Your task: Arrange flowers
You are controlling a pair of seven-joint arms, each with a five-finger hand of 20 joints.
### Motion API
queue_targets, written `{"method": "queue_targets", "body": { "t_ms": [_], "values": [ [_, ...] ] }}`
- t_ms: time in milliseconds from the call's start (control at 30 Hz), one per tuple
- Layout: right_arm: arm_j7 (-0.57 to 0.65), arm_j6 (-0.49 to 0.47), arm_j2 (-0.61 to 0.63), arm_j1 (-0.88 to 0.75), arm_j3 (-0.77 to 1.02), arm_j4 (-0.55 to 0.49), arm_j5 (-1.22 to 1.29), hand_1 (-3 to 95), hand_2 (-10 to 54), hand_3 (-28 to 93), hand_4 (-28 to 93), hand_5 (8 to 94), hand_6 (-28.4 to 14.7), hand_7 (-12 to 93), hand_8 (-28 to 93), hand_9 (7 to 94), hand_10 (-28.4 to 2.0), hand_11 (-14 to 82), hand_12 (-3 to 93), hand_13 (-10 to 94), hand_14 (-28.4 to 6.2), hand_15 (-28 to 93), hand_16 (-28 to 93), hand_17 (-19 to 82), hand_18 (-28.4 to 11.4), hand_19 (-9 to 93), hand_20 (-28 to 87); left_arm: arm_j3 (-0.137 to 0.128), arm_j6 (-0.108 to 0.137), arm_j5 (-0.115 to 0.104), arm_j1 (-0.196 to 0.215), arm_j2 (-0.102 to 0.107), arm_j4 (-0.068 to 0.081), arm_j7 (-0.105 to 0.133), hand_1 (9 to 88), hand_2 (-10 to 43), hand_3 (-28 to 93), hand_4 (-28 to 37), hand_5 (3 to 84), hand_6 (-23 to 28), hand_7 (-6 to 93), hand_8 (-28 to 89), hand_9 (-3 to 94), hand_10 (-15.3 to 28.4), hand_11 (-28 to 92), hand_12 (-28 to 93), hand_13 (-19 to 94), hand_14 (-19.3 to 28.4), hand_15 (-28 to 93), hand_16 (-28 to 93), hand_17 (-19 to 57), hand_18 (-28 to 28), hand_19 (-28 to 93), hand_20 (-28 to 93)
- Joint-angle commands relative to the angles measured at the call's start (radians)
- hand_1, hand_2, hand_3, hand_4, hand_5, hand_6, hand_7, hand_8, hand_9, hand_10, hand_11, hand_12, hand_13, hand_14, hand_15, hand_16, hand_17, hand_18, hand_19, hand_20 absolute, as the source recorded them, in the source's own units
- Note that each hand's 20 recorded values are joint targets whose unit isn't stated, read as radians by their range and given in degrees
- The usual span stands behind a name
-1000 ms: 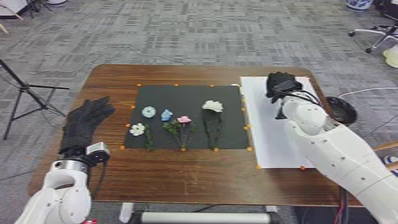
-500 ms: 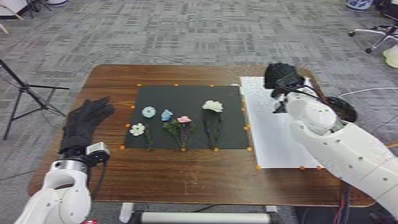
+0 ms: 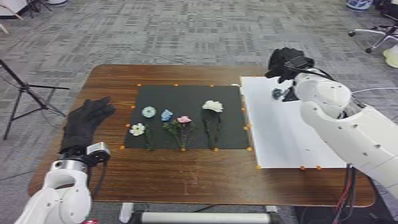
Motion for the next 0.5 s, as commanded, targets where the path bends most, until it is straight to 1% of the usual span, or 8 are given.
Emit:
{"method": "queue_targets", "body": {
  "t_ms": [33, 167, 267, 367, 433, 500],
  "values": [
    [0.017, -0.133, -0.051, -0.062, 0.054, 0.072, -0.074, 36.6, -9.5, 64, -13, 56.8, -0.6, 14, -7, 62.2, -14.3, 11.4, 18.4, 84, -3.8, 66, 32, 53, -18.6, 93, 58, -0.003, -0.012, 0.004, 0.006, -0.010, -0.009, -0.005, 22.9, 13.8, 67, -28.3, 52.9, 4.2, 13.3, -7, 50.3, 15.4, 24, 13, 38, 18.8, 26, 0, 4.5, 14.0, 16, 18],
    [0.014, -0.149, -0.065, -0.085, 0.076, 0.095, -0.108, 35.7, -9.5, 64, -13, 55.6, -0.6, 13, -7, 60.5, -14.4, 10.1, 18.0, 84, -4.0, 65, 31, 53, -18.8, 93, 56, -0.003, -0.007, 0.001, 0.008, -0.012, -0.010, -0.005, 22.9, 13.8, 67, -28.3, 52.9, 4.1, 13.3, -7, 50.2, 15.4, 24, 13, 38, 18.8, 26, 0, 4.5, 14.0, 16, 18],
    [0.016, -0.123, -0.067, -0.097, 0.077, 0.109, -0.108, 36.7, -9.5, 64, -14, 55.7, -0.2, 13, -6, 61.1, -14.3, 10.7, 18.3, 84, -3.9, 65, 31, 53, -18.8, 93, 56, -0.001, -0.010, 0.002, 0.005, -0.013, -0.008, -0.005, 22.9, 13.8, 67, -28.3, 52.8, 4.1, 13.4, -7, 50.2, 15.3, 24, 13, 38, 18.8, 26, 0, 4.5, 14.0, 16, 18],
    [0.011, -0.031, -0.061, -0.104, 0.054, 0.118, -0.109, 39.8, -9.5, 64, -15, 57.9, 0.6, 15, -7, 63.8, -13.5, 13.5, 19.2, 84, -3.5, 66, 30, 53, -18.3, 93, 56, -0.004, -0.009, 0.003, 0.009, -0.014, -0.011, -0.002, 23.0, 13.8, 67, -28.3, 52.9, 4.1, 13.4, -7, 50.2, 15.4, 24, 13, 38, 18.8, 26, 0, 4.5, 14.0, 16, 18],
    [0.009, 0.063, -0.056, -0.095, 0.019, 0.131, -0.108, 43.3, -9.5, 64, -16, 61.4, 1.4, 18, -8, 68.5, -12.9, 17.5, 20.2, 85, -2.8, 66, 30, 55, -18.1, 93, 57, -0.005, -0.006, 0.001, 0.008, -0.013, -0.011, -0.002, 22.9, 13.8, 67, -28.3, 52.9, 4.1, 13.4, -7, 50.2, 15.4, 24, 13, 38, 18.9, 27, 0, 4.5, 14.0, 16, 18],
    [-0.004, 0.121, -0.053, -0.089, 0.002, 0.137, -0.105, 49.1, -9.5, 60, -17, 65.0, 1.5, 20, 3, 73.1, -12.1, 19.7, 21.7, 87, -2.0, 66, 31, 56, -17.8, 93, 59, -0.005, -0.006, 0.002, 0.007, -0.013, -0.011, -0.002, 22.9, 13.8, 67, -28.3, 52.9, 4.1, 13.4, -7, 50.2, 15.4, 24, 13, 38, 18.9, 27, 0, 4.5, 14.0, 16, 18]
  ]
}}
